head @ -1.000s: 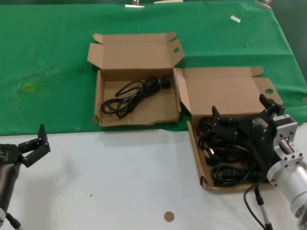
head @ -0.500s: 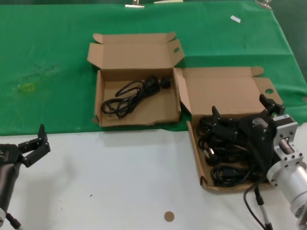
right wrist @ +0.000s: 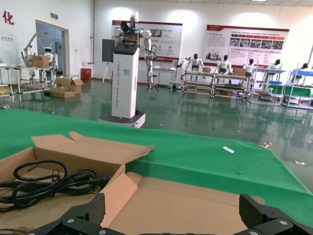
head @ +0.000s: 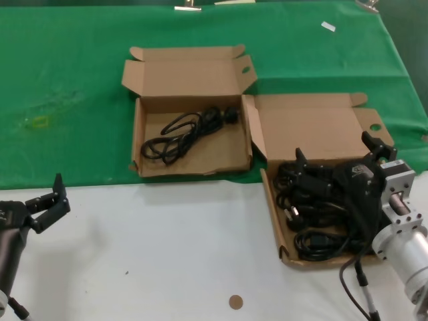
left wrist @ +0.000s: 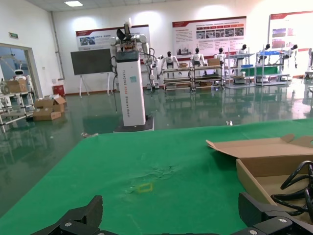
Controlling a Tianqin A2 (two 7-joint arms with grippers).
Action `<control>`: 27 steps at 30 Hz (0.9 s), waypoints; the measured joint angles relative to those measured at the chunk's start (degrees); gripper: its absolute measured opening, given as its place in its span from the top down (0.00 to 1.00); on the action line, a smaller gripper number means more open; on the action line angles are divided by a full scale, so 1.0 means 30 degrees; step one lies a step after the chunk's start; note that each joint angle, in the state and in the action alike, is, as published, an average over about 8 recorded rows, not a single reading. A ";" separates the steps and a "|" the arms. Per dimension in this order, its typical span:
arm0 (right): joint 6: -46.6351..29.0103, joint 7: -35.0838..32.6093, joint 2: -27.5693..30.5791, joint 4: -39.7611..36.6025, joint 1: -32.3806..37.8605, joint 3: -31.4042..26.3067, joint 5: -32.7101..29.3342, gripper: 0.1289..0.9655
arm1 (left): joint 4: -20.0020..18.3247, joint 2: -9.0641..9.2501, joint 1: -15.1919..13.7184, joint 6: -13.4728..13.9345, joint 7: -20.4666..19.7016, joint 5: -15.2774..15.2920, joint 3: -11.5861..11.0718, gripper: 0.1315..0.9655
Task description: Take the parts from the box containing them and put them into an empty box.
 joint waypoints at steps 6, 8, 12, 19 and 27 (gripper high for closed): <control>0.0000 0.0000 0.0000 0.0000 0.0000 0.0000 0.0000 0.00 | 0.0000 0.0000 0.0000 0.0000 0.0000 0.0000 0.0000 0.00; 0.0000 0.0000 0.0000 0.0000 0.0000 0.0000 0.0000 0.00 | 0.0000 0.0000 0.0000 0.0000 0.0000 0.0000 0.0000 0.00; 0.0000 0.0000 0.0000 0.0000 0.0000 0.0000 0.0000 0.00 | 0.0000 0.0000 0.0000 0.0000 0.0000 0.0000 0.0000 0.00; 0.0000 0.0000 0.0000 0.0000 0.0000 0.0000 0.0000 0.00 | 0.0000 0.0000 0.0000 0.0000 0.0000 0.0000 0.0000 0.00; 0.0000 0.0000 0.0000 0.0000 0.0000 0.0000 0.0000 0.00 | 0.0000 0.0000 0.0000 0.0000 0.0000 0.0000 0.0000 0.00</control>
